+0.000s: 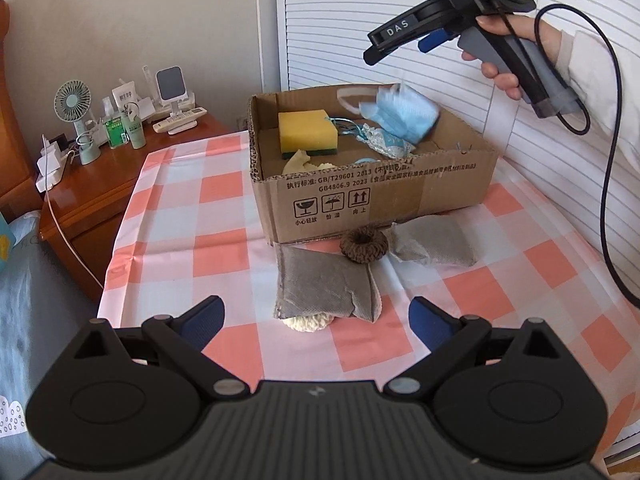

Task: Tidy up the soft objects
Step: 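Lower the blue face mask into the box and open the right gripper, then move the right tool to a grey fabric sachet while the left tool approaches the brown hair tie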

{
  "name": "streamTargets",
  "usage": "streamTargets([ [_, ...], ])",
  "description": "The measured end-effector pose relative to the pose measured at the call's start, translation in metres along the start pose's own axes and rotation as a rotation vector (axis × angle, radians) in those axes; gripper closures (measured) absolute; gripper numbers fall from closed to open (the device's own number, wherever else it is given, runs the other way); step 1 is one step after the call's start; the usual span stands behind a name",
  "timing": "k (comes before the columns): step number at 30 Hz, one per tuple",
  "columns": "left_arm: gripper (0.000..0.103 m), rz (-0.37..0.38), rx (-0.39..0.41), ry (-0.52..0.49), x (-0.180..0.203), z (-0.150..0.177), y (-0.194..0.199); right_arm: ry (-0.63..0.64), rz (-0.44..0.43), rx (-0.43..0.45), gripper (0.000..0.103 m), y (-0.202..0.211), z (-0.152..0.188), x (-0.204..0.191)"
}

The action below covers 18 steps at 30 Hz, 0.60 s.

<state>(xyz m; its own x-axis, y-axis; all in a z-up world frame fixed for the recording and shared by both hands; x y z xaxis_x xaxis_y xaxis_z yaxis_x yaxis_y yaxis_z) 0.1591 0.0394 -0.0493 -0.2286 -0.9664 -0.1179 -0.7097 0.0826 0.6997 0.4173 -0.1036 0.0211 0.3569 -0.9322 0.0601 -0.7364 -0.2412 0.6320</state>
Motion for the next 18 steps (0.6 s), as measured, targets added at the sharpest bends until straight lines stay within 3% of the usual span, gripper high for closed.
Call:
streamTargets([
  [9,0.005,0.019,0.021,0.002,0.002,0.004,0.01,0.006,0.018,-0.035,0.002,0.028,0.012,-0.016],
  [18,0.005,-0.002,0.028,0.029,-0.008,0.012,0.022,-0.052,0.019,-0.061,0.0,0.073,0.054,-0.027],
])
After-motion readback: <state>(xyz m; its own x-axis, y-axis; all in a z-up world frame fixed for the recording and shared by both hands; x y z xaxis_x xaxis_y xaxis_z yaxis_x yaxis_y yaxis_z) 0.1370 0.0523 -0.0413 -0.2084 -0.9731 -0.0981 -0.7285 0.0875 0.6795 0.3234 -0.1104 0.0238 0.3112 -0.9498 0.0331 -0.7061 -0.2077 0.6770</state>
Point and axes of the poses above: each gripper's, at about its wrist camera, not at the fingertips, and y roughly against the way its jaws point, x to its right, z to its underside, the point moved 6 cm from there along -y, roughly the way its jaws point, and after that the axes turned 8 degrees about -y, right-handed, at the moved point
